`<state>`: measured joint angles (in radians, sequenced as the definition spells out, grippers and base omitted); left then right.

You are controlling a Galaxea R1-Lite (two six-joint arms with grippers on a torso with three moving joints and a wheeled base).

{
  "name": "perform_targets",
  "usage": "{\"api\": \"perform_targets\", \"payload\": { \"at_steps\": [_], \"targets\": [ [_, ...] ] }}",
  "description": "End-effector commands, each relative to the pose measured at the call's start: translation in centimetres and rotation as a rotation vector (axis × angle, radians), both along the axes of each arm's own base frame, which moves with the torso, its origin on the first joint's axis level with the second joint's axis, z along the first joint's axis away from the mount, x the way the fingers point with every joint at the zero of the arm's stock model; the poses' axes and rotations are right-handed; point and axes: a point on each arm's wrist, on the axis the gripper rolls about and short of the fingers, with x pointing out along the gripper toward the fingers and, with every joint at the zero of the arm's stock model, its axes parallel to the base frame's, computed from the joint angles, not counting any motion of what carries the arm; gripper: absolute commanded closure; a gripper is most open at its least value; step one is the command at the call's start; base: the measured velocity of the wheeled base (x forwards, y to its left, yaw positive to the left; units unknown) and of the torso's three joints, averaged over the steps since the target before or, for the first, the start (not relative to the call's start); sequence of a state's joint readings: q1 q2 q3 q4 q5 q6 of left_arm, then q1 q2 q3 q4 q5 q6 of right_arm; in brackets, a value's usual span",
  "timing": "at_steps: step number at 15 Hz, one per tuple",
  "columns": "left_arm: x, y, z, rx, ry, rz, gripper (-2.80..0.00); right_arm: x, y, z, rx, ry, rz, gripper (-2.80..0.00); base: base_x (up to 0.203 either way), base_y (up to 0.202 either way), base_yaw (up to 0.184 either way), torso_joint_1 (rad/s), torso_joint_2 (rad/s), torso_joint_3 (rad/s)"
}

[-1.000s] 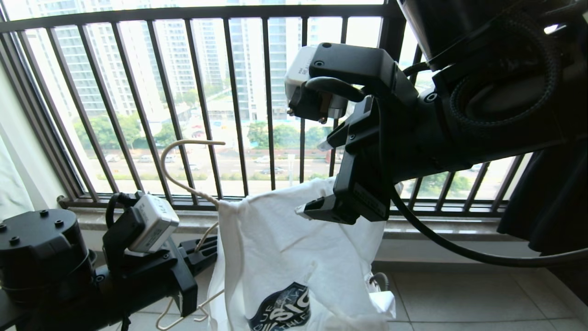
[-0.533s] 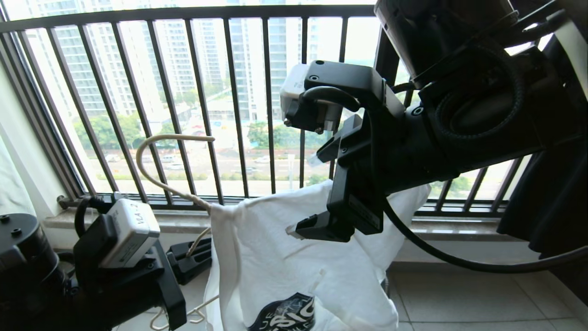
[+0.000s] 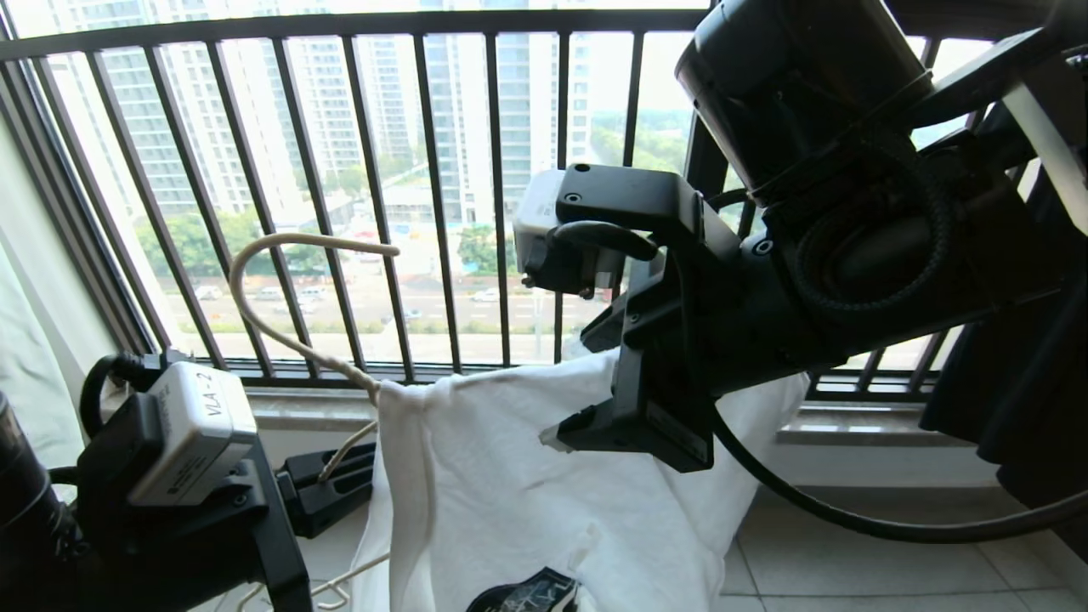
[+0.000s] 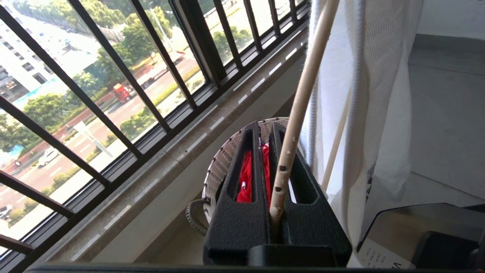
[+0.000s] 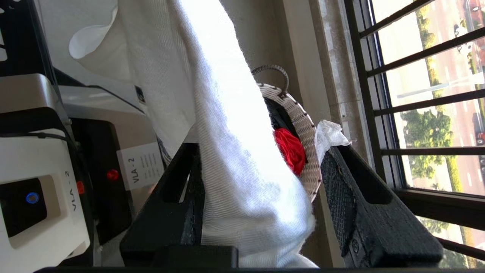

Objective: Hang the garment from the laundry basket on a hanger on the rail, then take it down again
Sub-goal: Hang the clothes on the clothes rack

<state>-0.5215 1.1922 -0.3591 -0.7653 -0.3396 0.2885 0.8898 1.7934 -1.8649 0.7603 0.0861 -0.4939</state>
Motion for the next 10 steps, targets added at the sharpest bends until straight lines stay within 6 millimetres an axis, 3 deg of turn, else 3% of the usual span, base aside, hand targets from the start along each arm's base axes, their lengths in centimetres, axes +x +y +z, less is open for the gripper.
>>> {"api": "perform_targets", "payload": {
  "at_steps": [1,10],
  "targets": [
    [-0.18,0.14,0.57,-0.017,-0.027,0.005,0.00,-0.20,0.11,-0.46,-0.011,0.021,0.017,0.00,0.000,0.000,0.000,0.000,0.00,0.000],
    [0.23,0.05,0.90,-0.018,-0.034,0.063,0.00,-0.42,-0.05,0.05,0.018,0.031,0.012,0.00,0.000,0.000,0.000,0.000,0.00,0.000]
  ]
}}
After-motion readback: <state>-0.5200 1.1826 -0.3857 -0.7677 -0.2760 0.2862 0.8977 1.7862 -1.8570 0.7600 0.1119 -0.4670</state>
